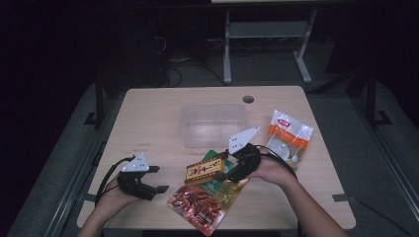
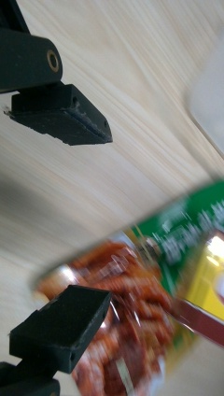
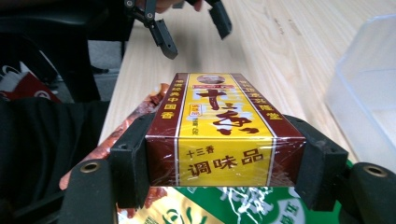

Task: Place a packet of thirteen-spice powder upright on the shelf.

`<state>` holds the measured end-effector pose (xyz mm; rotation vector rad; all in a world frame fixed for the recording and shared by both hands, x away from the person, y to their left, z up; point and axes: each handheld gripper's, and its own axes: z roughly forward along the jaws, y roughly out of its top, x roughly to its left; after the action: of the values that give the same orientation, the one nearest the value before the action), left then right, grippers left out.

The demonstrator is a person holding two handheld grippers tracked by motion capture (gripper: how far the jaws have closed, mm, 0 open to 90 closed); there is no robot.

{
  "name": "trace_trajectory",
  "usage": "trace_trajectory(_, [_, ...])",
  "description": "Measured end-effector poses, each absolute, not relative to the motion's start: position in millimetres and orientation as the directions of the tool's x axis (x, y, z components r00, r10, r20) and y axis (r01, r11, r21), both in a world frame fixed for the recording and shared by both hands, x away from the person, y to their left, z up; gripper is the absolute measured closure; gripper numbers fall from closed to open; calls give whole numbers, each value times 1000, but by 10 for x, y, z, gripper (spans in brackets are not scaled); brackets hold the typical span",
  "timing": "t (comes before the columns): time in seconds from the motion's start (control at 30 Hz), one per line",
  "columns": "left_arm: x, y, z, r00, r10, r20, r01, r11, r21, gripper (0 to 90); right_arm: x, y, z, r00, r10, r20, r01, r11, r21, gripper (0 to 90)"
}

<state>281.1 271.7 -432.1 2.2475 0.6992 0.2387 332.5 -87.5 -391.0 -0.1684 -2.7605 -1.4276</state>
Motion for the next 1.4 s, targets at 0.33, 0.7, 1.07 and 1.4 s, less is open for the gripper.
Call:
trace_trajectory(0.33, [2870, 2948, -4354, 782, 622, -27, 438, -518, 735, 204, 3478, -935, -3732, -991, 122, 61, 120, 570, 813, 319])
trace_trajectory(0.7, [2905, 3005, -4393, 788, 615, -26, 431, -522, 736, 208, 3747, -918, -3426, -988, 156, 3, 98, 608, 788, 319])
trace_trajectory(1.07, [2917, 2987, -4393, 797, 603, -33, 426, -523, 738, 210, 3985, -900, -3245, -981, 193, -37, 95, 628, 773, 319])
trace_trajectory(1.4, [2919, 2989, -4412, 801, 596, -51, 434, -521, 735, 210, 4216, -752, -3186, -976, 204, -71, 83, 659, 747, 319])
